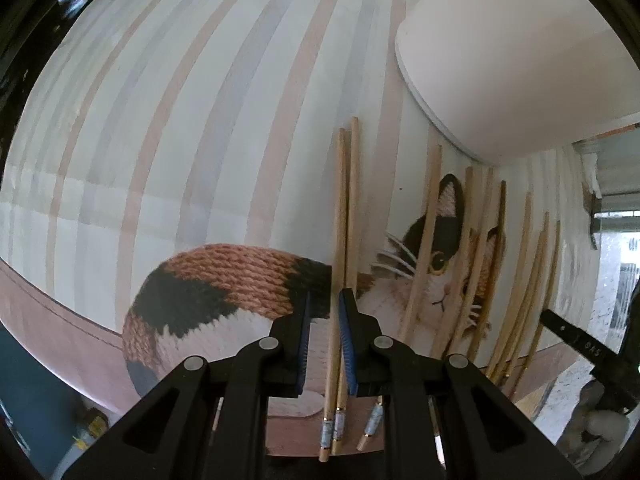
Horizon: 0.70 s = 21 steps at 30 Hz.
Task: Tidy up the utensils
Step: 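Grasp one wooden chopstick with the left tool while the right tool grasps another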
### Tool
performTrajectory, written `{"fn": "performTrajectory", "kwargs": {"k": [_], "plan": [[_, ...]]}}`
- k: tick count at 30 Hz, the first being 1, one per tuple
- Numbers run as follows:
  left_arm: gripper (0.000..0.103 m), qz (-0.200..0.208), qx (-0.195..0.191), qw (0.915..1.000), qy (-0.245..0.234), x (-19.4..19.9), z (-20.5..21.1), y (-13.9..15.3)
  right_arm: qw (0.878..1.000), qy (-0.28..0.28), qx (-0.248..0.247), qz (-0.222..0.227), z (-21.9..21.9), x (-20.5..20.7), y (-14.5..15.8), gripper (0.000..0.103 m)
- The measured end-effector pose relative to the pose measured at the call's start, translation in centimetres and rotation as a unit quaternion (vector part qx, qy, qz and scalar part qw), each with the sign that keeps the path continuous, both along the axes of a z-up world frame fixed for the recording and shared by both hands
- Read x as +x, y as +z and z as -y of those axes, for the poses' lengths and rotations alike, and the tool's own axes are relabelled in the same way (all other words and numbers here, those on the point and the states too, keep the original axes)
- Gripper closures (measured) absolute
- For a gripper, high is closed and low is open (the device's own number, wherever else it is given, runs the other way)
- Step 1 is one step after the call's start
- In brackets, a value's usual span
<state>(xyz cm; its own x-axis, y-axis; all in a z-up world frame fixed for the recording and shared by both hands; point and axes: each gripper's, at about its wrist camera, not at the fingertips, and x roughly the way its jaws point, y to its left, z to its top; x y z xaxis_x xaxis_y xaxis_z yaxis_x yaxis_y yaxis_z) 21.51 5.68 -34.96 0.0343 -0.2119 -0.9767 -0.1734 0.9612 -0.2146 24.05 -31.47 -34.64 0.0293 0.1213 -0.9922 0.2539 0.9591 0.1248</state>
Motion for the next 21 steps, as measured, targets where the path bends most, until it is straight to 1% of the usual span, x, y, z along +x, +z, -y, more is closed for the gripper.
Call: {"fn": "performTrajectory", "kwargs": {"k": [2, 3, 7, 9, 10, 13, 16, 18, 20, 21], "plan": [[0.089, 0.003, 0.003, 1.0000, -0.008, 0.4, -0.2, 0.1, 1.000, 0.000, -0.001, -0.001, -0.2, -0.4, -0.2, 0.095], [0.086, 0.003, 0.006, 0.9999, -0.013, 0.5, -0.1, 0.1, 1.000, 0.001, -0.001, -0.002, -0.2, -0.3, -0.2, 0.095], [0.085, 0.004, 0.023, 0.9990, -0.038, 0.9, 0.2, 0.4, 1.000, 0.004, -0.003, -0.004, -0.3, -0.3, -0.4, 0.095], [0.085, 0.002, 0.045, 0.9978, -0.049, 1.0, 0.3, 0.6, 1.000, 0.005, -0.006, -0.005, -0.3, -0.1, -0.4, 0.094], [0.088, -0.003, 0.055, 0.9970, -0.055, 1.1, 0.6, 0.4, 1.000, 0.006, -0.008, -0.005, -0.3, 0.0, -0.4, 0.094], [0.088, 0.001, 0.069, 0.9954, -0.066, 1.1, 0.7, 0.6, 1.000, 0.009, -0.013, -0.005, -1.0, 0.2, -0.7, 0.094], [0.098, 0.002, 0.080, 0.9944, -0.069, 0.9, 0.4, 0.8, 1.000, 0.014, -0.018, -0.007, -1.8, 0.4, -1.0, 0.094], [0.098, 0.001, 0.100, 0.9927, -0.068, 0.9, 0.9, 0.8, 1.000, 0.016, -0.018, -0.006, -2.1, 0.5, -1.2, 0.094], [0.098, 0.004, 0.125, 0.9897, -0.070, 0.8, -0.1, 1.1, 1.000, 0.018, -0.019, -0.006, -2.4, 0.4, -1.2, 0.095], [0.098, 0.005, 0.129, 0.9893, -0.069, 0.8, -0.7, 1.3, 1.000, 0.013, -0.020, -0.007, -2.3, 0.2, -1.2, 0.096]]}}
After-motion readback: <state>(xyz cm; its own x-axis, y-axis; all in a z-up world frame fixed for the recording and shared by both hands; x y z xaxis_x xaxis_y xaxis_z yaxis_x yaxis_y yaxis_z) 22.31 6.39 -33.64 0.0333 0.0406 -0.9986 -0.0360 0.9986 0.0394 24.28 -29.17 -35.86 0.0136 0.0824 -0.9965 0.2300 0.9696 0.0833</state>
